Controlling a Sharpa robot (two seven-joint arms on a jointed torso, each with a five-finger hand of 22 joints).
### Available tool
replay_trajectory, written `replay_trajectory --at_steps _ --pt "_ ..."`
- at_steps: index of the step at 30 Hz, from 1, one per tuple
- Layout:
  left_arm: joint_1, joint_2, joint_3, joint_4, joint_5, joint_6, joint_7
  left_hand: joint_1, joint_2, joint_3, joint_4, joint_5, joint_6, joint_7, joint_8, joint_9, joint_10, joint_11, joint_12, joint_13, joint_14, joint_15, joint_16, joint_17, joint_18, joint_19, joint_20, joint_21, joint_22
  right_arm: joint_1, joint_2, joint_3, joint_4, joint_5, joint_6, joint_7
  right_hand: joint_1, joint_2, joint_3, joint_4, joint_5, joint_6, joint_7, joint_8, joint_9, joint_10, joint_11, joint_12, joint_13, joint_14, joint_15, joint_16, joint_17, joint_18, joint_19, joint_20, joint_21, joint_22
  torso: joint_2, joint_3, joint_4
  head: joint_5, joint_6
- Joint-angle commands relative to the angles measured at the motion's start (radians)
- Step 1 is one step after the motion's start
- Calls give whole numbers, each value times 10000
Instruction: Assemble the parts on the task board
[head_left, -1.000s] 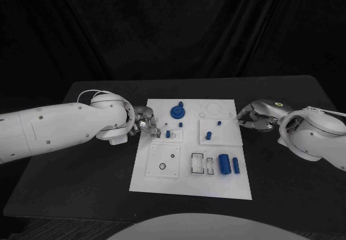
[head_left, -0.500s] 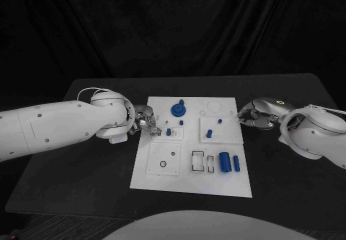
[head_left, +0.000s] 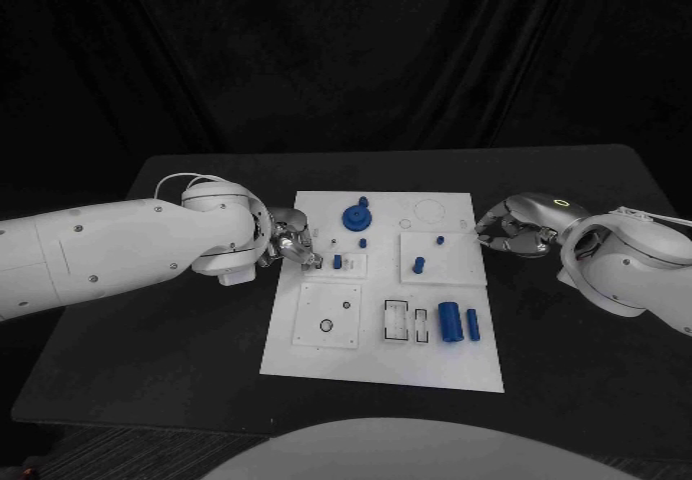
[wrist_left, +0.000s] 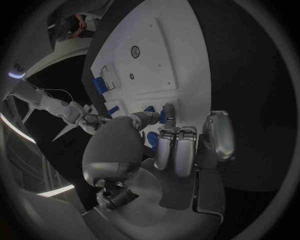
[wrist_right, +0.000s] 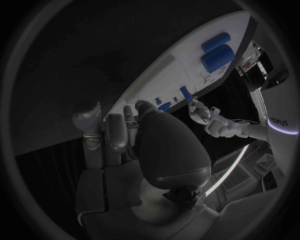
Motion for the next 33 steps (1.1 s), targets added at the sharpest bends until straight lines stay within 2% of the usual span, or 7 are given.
replay_trajectory --at_steps 1,15,28,33 --pt "10 49 6 -34 90 49 186 -49 71 52 -95 9 -64 -25 -57 -14 974 1 -16 2590 1038 2 27 2635 34 -28 1 -58 1670 -28 -2 5 6 -22 -45 -149 114 20 70 -11 28 13 -6 -36 -10 -15 -48 -33 -1009 -31 -25 -44 -9 123 -84 14 -46 1108 6 5 -5 4 -4" --pt "-17 138 5 -53 90 22 232 -73 90 49 -109 -40 -67 -15 -88 -37 983 11 -8 2597 1038 10 27 2635 30 -22 6 -51 1673 -38 -4 5 7 -22 -57 -140 114 20 70 -11 28 13 -6 -36 -10 -15 -48 -33 -1009 -31 -25 -44 -9 123 -84 14 -46 1108 9 0 -13 10 -40" --pt "-30 46 4 31 90 127 130 -59 105 68 -154 -40 -69 -17 -110 -51 978 12 -12 2593 1038 15 27 2635 32 -28 10 -58 1671 -48 7 5 -1 -22 -46 -140 117 10 82 -10 27 -3 -5 -49 -18 -13 -49 -32 -1008 -30 -26 -41 -7 124 -84 13 -55 1107 6 5 -3 29 -65" --pt "-34 25 4 32 90 136 112 -40 116 100 -226 -10 -64 -15 -135 -68 967 13 -23 2585 1038 19 27 2635 32 -31 15 -62 1670 -52 8 5 6 -22 -38 -138 117 10 82 -10 27 -3 -5 -49 -18 -13 -49 -32 -1008 -30 -26 -41 -7 124 -84 13 -55 1107 1 8 3 46 -41"
